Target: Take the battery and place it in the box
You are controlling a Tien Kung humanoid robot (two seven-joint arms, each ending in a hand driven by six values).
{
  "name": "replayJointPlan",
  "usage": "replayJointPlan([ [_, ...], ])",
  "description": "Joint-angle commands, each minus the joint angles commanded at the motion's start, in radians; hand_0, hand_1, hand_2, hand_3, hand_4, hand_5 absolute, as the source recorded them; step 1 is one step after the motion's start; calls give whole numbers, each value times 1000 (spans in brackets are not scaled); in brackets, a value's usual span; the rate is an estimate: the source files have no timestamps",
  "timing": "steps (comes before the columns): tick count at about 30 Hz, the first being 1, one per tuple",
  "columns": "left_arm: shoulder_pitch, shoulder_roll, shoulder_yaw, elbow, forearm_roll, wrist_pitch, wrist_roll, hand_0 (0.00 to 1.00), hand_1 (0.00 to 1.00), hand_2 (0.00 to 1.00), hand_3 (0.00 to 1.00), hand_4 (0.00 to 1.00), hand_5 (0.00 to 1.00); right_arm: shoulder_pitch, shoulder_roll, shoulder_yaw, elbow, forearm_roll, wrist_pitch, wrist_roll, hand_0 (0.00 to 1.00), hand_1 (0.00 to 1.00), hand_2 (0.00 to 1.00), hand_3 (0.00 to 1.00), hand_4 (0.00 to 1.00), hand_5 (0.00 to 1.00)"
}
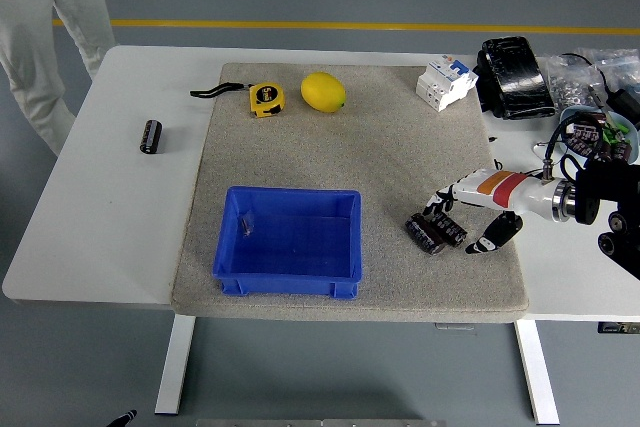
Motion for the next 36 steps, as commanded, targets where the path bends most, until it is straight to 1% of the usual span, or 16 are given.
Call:
replayJointPlan([
  [4,0,0,-2,1,2,0,-1,794,815,842,654,752,611,-2,4,3,-3,-1,-7,1,672,654,690,744,899,61],
  [5,-1,-1,-2,1,2,0,-1,793,815,842,654,752,611,-4,5,5,-5,-2,-9,1,645,633,674,716,892,54],
  [10,-1,0,-1,1,1,0,-2,793,815,842,654,752,611,-7,6,6,-10,2,-16,0,645,633,674,716,892,54],
  [11,-1,-1,-1,1,0,0,-2,793,815,842,654,752,611,-7,5,4,-11,5,-19,0,596,544,568,589,655,2],
  [16,0,-1,-5,3,4,0,-3,793,815,842,654,752,611,-6,-1,5,-15,15,-36,6,596,544,568,589,655,2],
  [17,0,-1,-6,3,5,0,-3,793,815,842,655,752,611,-6,-1,6,-16,15,-38,7,509,463,482,487,564,2],
  [22,1,-2,-8,3,6,0,-2,793,815,842,655,752,611,-9,-2,9,-19,17,-41,9,509,463,482,487,564,2],
  [23,1,-2,-8,3,6,0,-2,793,814,842,654,752,611,-10,-2,10,-20,17,-40,9,475,435,456,442,546,2],
  [28,2,-2,-10,3,7,0,-3,793,814,842,654,752,611,-12,-6,19,-18,13,-34,8,475,435,456,442,546,2],
  [32,3,-1,-9,3,7,-1,-2,792,814,842,655,753,611,-10,-13,50,-8,7,-31,10,469,432,453,443,549,2],
  [36,4,-2,-11,4,5,1,-3,793,815,842,655,752,609,-7,-20,104,7,-9,-27,14,469,425,448,437,539,2],
])
